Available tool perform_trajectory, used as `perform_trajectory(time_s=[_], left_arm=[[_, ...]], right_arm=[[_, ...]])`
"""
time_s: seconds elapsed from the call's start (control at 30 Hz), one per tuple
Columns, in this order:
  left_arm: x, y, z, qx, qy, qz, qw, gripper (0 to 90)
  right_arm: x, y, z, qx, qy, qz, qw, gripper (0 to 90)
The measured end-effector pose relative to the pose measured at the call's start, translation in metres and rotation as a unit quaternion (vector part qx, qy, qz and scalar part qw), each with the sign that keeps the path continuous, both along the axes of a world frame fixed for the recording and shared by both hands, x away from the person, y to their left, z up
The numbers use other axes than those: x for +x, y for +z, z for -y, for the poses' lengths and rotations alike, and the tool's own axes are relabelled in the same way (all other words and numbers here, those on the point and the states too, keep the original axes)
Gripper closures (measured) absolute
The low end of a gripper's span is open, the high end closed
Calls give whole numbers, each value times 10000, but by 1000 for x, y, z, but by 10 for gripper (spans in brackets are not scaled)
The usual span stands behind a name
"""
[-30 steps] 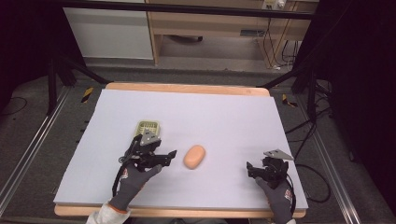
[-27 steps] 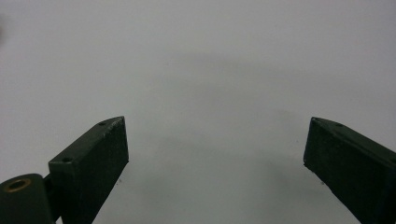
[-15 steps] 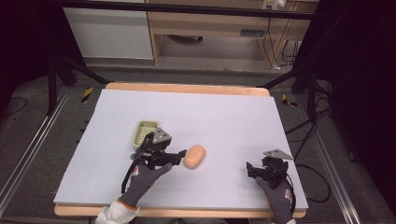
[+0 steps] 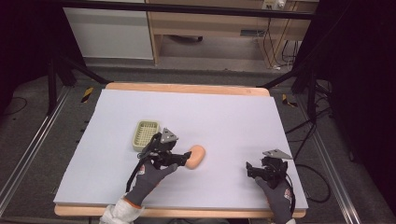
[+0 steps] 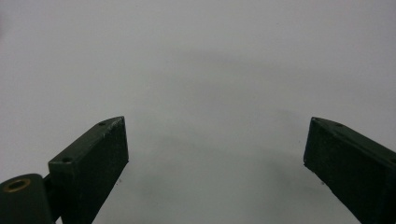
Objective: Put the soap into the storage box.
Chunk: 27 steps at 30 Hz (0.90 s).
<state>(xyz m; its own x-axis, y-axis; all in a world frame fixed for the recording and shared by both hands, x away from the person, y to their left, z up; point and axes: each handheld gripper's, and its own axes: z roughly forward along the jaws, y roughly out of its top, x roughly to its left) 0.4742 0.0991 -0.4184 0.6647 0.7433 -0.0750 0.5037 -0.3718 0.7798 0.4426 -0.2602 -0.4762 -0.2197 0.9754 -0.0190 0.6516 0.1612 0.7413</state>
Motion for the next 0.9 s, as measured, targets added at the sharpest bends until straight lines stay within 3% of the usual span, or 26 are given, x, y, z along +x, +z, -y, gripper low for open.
perform_trajectory(time_s=[0.9], left_arm=[[13,-14,26,360,-269,-307,9985,267]], right_arm=[[2,-1,-2,-10,13,-61,10000,68]])
